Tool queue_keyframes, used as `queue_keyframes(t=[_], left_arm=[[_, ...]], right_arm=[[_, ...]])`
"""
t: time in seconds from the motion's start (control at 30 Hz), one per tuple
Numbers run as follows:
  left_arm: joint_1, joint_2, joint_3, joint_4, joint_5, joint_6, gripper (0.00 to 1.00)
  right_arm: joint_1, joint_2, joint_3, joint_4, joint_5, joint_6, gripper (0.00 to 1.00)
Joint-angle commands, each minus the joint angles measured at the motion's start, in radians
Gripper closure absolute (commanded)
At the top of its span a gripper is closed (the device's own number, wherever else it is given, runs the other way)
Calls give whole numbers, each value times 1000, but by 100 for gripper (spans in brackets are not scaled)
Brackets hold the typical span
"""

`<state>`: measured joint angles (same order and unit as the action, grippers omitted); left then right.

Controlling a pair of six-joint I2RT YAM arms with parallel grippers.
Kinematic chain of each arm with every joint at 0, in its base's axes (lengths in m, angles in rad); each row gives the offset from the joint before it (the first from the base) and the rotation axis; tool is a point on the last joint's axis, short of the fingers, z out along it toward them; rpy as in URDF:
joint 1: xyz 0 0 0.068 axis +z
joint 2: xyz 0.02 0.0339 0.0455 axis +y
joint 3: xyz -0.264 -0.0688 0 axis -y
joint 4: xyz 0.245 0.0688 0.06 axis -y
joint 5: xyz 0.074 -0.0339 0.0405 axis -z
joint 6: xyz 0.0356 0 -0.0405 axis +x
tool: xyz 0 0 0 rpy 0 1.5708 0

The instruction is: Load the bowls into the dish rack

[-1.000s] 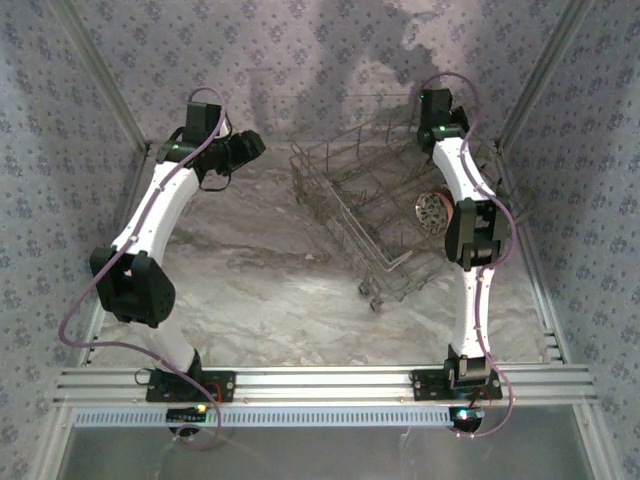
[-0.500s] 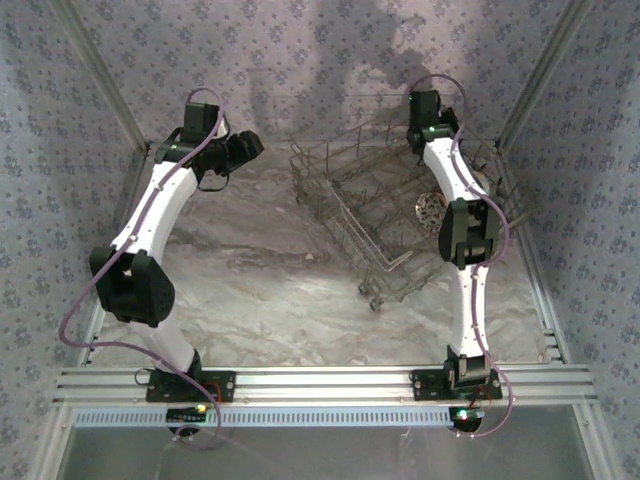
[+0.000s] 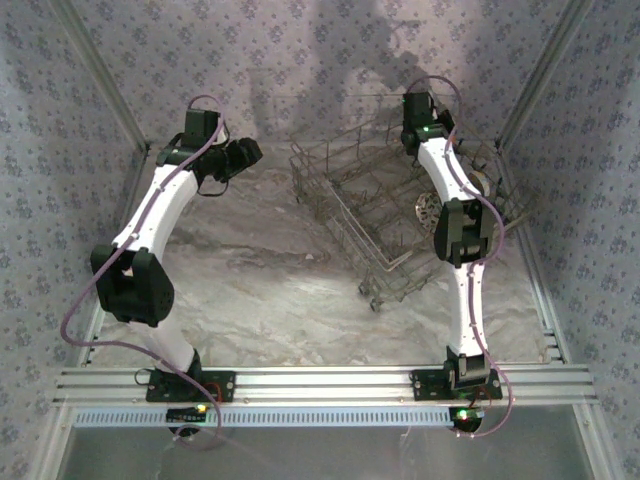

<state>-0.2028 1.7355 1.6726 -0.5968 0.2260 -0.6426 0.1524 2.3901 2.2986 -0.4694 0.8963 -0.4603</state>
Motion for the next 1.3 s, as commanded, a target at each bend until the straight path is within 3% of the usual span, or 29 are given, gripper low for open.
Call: queue_keyframes(t=[0.0, 0.83, 1.27], left_arm=[[8, -28, -19, 25, 29, 22, 34], [9, -10, -12, 33, 55, 8, 34], [17, 14, 10, 26, 96, 72, 33]], right_arm=[[-10, 17, 40, -49, 84, 21, 100], [-18, 30, 64, -86, 133, 62, 100], [-6, 27, 63, -83, 116, 24, 100]])
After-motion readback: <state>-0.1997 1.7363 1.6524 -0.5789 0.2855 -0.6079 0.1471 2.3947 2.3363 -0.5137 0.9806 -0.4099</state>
